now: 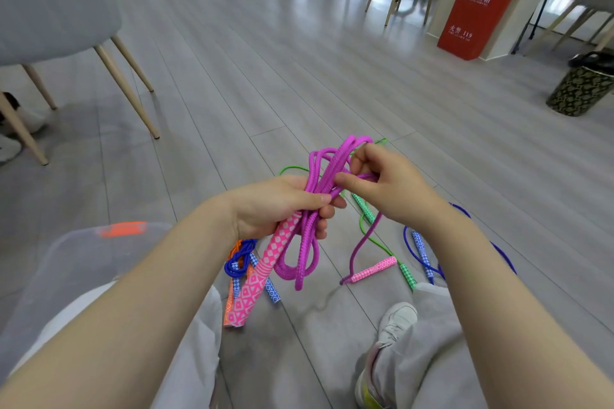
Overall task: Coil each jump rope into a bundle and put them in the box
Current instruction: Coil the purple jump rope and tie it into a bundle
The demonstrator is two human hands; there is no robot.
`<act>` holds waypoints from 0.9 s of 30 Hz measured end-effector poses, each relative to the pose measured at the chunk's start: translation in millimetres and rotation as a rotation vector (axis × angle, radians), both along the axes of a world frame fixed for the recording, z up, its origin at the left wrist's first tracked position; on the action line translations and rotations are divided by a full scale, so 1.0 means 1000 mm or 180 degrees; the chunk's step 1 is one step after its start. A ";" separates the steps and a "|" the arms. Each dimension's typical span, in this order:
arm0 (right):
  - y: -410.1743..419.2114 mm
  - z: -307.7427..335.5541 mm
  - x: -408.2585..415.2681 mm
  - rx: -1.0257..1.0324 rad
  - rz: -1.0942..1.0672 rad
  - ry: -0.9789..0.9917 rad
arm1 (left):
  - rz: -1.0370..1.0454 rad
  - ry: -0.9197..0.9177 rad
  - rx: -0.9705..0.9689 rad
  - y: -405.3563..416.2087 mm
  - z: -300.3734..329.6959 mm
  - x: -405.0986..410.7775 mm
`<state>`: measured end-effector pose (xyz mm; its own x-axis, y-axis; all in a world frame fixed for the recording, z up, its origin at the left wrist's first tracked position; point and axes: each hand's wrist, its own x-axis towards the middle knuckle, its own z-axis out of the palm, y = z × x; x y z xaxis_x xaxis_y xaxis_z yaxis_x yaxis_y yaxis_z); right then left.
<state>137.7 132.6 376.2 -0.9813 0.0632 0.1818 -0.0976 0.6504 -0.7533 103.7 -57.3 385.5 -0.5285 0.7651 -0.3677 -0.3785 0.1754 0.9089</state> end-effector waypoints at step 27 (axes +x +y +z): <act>-0.028 0.000 -0.002 -0.1152 -0.0427 0.0223 | 0.1898 0.0093 0.0393 0.010 -0.010 -0.016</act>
<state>135.6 104.5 376.1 -0.9460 0.2624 0.1904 -0.0891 0.3544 -0.9308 87.3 -47.7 375.3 -0.8876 0.3703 -0.2740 -0.3536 -0.1663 0.9205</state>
